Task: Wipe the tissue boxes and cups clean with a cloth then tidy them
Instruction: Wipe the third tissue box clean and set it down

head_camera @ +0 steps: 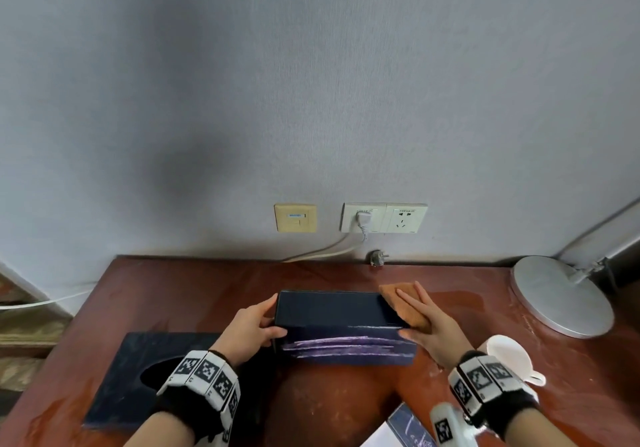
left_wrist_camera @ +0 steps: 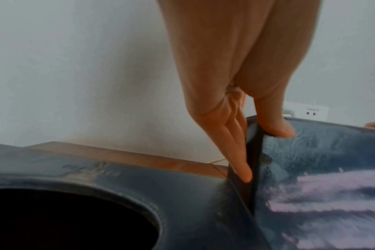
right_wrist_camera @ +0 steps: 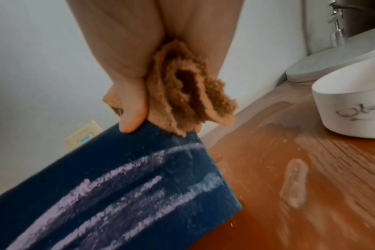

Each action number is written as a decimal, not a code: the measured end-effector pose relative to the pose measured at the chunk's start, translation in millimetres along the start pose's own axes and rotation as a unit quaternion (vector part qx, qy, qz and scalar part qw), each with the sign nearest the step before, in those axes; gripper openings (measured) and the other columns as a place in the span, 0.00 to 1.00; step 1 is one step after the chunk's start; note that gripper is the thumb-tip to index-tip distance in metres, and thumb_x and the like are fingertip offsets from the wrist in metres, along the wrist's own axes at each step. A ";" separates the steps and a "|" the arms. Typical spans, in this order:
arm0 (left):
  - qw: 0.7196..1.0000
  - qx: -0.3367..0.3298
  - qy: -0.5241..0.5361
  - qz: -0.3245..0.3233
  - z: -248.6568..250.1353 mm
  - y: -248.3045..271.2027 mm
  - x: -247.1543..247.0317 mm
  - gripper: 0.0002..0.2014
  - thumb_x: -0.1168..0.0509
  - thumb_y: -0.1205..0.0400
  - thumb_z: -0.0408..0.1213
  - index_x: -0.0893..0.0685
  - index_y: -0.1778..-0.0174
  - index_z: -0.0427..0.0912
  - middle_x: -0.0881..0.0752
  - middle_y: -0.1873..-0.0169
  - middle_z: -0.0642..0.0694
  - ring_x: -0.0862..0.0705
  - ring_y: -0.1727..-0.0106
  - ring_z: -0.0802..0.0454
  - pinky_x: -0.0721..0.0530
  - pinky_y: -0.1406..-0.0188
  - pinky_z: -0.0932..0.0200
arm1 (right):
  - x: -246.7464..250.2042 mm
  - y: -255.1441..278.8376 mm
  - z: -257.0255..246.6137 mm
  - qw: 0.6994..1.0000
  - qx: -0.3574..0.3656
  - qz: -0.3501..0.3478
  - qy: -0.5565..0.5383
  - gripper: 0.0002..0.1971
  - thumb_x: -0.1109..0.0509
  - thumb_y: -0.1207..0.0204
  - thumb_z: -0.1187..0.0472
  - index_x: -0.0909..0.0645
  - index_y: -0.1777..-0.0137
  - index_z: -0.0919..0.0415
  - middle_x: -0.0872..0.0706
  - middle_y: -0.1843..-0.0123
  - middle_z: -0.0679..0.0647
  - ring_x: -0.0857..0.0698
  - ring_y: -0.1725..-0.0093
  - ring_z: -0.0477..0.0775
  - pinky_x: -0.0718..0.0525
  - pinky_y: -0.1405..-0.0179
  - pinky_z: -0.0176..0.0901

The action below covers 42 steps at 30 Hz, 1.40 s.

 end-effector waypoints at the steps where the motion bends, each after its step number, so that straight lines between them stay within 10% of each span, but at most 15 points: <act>1: 1.000 0.002 0.018 0.022 -0.2 -2.2 2.5 0.32 0.31 0.22 0.25 0.32 0.22 0.43 0.11 0.63 0.54 0.13 0.62 0.62 0.14 0.63 0.67 | 3.6 -3.5 -0.5 1.000 -0.009 0.002 -0.002 0.36 0.24 0.31 0.68 0.32 0.25 0.46 0.43 0.19 0.41 0.32 0.27 0.44 0.34 0.34 0.31; 5: 0.991 0.014 0.052 0.119 1.0 -12.1 16.6 0.20 0.29 0.23 0.27 0.18 0.34 0.36 0.11 0.69 0.45 0.12 0.68 0.47 0.13 0.73 0.60 | 12.0 -17.1 -8.7 1.000 -0.017 0.004 -0.006 0.31 0.25 0.30 0.67 0.27 0.29 0.46 0.36 0.24 0.41 0.19 0.34 0.56 0.20 0.57 0.26; 11: 0.978 0.055 0.018 0.200 6.8 -28.4 25.1 0.06 0.26 0.25 0.42 0.11 0.63 0.44 0.10 0.70 0.40 0.10 0.66 0.42 0.10 0.64 0.48 | 13.4 -45.1 4.3 0.993 -0.041 0.056 -0.098 0.28 0.27 0.27 0.64 0.27 0.27 0.51 0.29 0.23 0.46 0.24 0.30 0.51 0.26 0.30 0.43; 14: 0.970 0.074 -0.116 0.202 6.8 -39.6 26.0 0.15 0.32 0.23 0.55 0.09 0.50 0.49 0.08 0.56 0.44 0.12 0.48 0.43 0.15 0.46 0.52 | 12.1 -55.0 7.9 0.983 -0.042 0.081 -0.157 0.24 0.30 0.25 0.67 0.25 0.30 0.54 0.21 0.33 0.47 0.22 0.35 0.49 0.24 0.40 0.28; 19: 0.988 0.049 -0.076 0.127 9.2 -50.5 -0.5 0.28 0.35 0.19 0.51 0.28 0.24 0.46 0.17 0.33 0.45 0.22 0.29 0.48 0.28 0.34 0.61 | 6.5 -68.4 14.3 0.979 -0.044 0.089 -0.179 0.23 0.31 0.24 0.65 0.25 0.29 0.51 0.19 0.33 0.50 0.21 0.34 0.51 0.27 0.29 0.46; 28: 0.980 0.091 -0.167 0.057 -12.5 -55.6 -17.5 0.28 0.39 0.16 0.46 0.33 0.21 0.41 0.18 0.34 0.41 0.21 0.31 0.46 0.25 0.33 0.57 | -16.0 -68.3 33.4 0.994 -0.090 0.033 -0.054 0.23 0.32 0.22 0.64 0.27 0.28 0.49 0.37 0.19 0.51 0.33 0.23 0.53 0.40 0.30 0.35; 33: 0.980 0.099 -0.167 0.046 -11.6 -56.8 -20.7 0.25 0.43 0.14 0.36 0.35 0.20 0.40 0.22 0.29 0.40 0.26 0.26 0.45 0.30 0.28 0.59 | -38.0 -67.1 -16.5 0.968 -0.014 -0.007 0.250 0.22 0.43 0.17 0.57 0.35 0.24 0.40 0.48 0.16 0.47 0.60 0.17 0.59 0.60 0.23 0.67; 42: 0.974 0.029 -0.145 0.171 17.6 -27.9 5.2 0.27 0.48 0.16 0.25 0.36 0.20 0.42 0.19 0.34 0.34 0.20 0.34 0.38 0.25 0.36 0.55 | -149.9 -65.5 -100.3 0.939 0.113 -0.132 0.298 0.32 0.41 0.18 0.53 0.49 0.18 0.58 0.56 0.15 0.58 0.61 0.17 0.57 0.62 0.20 0.52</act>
Point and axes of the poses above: each hand's wrist, its own y-axis away from the middle knuckle, its own x-axis out of the back of the hand, z = x × y, the point moved 7 cm from there along -y, towards the middle knuckle
